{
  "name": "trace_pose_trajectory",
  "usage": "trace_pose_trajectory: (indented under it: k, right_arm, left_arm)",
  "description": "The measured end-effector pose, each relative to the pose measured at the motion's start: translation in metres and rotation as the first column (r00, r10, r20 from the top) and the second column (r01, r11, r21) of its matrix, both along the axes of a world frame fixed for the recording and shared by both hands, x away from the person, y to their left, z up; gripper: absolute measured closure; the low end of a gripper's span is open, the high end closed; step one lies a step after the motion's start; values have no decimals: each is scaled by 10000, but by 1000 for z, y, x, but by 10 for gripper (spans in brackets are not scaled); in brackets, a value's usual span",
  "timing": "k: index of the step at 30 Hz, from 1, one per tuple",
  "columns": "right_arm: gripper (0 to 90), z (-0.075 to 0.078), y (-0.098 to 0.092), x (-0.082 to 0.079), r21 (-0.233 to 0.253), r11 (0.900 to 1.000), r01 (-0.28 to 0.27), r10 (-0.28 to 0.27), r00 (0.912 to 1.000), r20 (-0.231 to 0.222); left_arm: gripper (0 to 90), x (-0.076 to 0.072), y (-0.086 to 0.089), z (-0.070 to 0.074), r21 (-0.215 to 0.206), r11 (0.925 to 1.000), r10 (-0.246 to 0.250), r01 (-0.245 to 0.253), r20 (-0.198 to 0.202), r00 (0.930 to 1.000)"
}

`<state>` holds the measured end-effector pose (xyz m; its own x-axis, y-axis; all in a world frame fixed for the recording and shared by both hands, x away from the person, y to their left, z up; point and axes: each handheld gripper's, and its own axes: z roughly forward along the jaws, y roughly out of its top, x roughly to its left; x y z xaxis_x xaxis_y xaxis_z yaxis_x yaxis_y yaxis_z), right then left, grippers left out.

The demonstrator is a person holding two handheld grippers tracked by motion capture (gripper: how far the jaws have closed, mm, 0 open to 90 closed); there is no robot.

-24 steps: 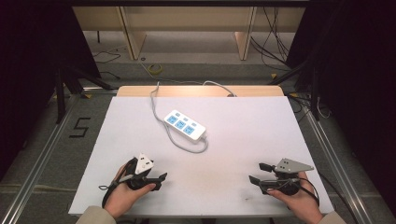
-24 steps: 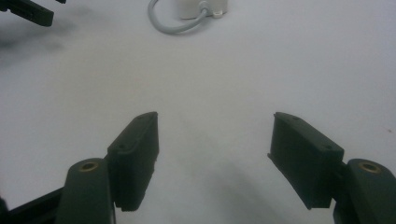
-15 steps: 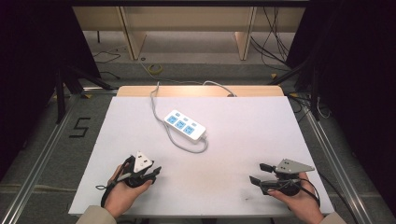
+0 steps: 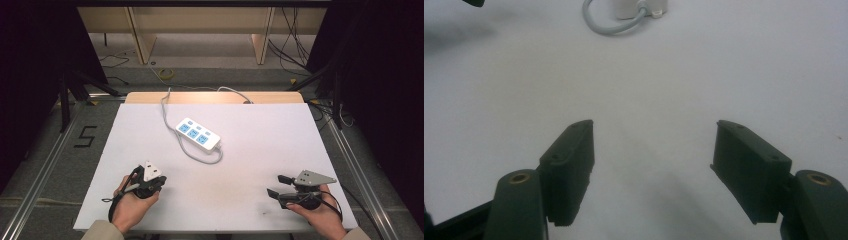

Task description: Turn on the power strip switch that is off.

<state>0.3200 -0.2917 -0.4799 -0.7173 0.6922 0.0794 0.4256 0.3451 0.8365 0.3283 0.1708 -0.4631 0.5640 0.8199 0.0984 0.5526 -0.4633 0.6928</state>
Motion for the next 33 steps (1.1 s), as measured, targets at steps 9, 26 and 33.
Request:
trace_pose_trajectory:
  k: [9, 26, 33]
  right_arm:
    - [340, -1, 2, 0, -6, 10000, -55, 55, 10000, -51]
    - [334, -1, 3, 1, 32, 10000, -91, 91, 9999, -71]
    - [334, -1, 3, 1, 18, 10000, -91, 91, 9999, -66]
  left_arm:
    - [897, 9, 0, 2, 29, 9999, 115, -115, -94, 9999]
    - [897, 22, 0, 7, -113, 9986, 518, -524, -529, 9973]
    - [898, 26, 0, 9, -95, 9982, 585, -592, -617, 9964]
